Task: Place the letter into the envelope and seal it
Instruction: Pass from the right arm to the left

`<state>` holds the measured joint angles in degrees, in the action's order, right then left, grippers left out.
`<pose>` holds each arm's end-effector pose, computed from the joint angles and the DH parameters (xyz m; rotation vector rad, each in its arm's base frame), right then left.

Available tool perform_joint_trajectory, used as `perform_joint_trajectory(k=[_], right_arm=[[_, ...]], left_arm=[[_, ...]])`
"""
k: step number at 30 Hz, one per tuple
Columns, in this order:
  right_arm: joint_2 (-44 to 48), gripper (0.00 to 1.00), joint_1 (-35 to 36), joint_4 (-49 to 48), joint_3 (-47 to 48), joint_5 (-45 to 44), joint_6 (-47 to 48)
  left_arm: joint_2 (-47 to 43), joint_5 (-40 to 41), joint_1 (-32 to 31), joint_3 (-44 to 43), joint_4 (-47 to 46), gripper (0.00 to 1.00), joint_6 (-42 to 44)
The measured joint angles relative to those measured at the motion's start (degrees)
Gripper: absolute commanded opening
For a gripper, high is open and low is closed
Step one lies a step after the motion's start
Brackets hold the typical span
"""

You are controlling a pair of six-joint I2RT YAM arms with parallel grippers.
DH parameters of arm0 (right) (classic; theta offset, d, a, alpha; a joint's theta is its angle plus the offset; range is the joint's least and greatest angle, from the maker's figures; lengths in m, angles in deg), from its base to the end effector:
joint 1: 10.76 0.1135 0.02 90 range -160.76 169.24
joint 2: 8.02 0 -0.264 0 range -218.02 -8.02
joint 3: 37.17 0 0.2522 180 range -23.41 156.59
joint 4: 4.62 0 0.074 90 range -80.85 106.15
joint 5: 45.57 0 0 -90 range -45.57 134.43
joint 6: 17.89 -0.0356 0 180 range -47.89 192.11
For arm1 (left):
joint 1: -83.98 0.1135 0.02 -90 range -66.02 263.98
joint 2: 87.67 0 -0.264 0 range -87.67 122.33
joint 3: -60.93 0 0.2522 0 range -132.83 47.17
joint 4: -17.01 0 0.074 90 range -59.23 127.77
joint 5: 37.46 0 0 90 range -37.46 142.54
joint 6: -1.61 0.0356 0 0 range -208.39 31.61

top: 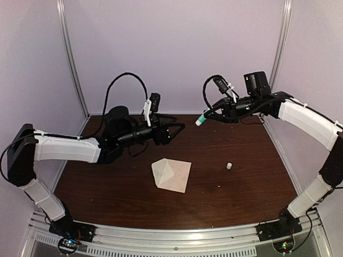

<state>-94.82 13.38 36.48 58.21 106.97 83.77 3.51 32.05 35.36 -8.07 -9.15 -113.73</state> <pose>0.2890 0.1641 0.3661 -1.2066 1.6414 1.2820 0.2326 -0.2829 0.2897 0.6351 1.5253 -1.2802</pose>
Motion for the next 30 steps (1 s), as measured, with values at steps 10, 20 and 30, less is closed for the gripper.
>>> perform_joint_trajectory(k=[10,20,30], right_arm=[[-1.18,0.08,0.28,-14.01,-3.15,12.57,-17.11],[-1.42,0.11,0.92,-17.64,-4.44,13.51,-21.14],[-1.55,0.13,1.07,-18.16,-4.52,13.46,-21.07]], left_arm=[[7.19,1.36,-4.28,-5.2,-3.56,0.68,0.09],[9.94,-1.86,-4.31,-9.66,-5.42,0.38,-1.84],[11.28,-4.07,-4.31,-10.47,-6.01,0.18,-2.73]])
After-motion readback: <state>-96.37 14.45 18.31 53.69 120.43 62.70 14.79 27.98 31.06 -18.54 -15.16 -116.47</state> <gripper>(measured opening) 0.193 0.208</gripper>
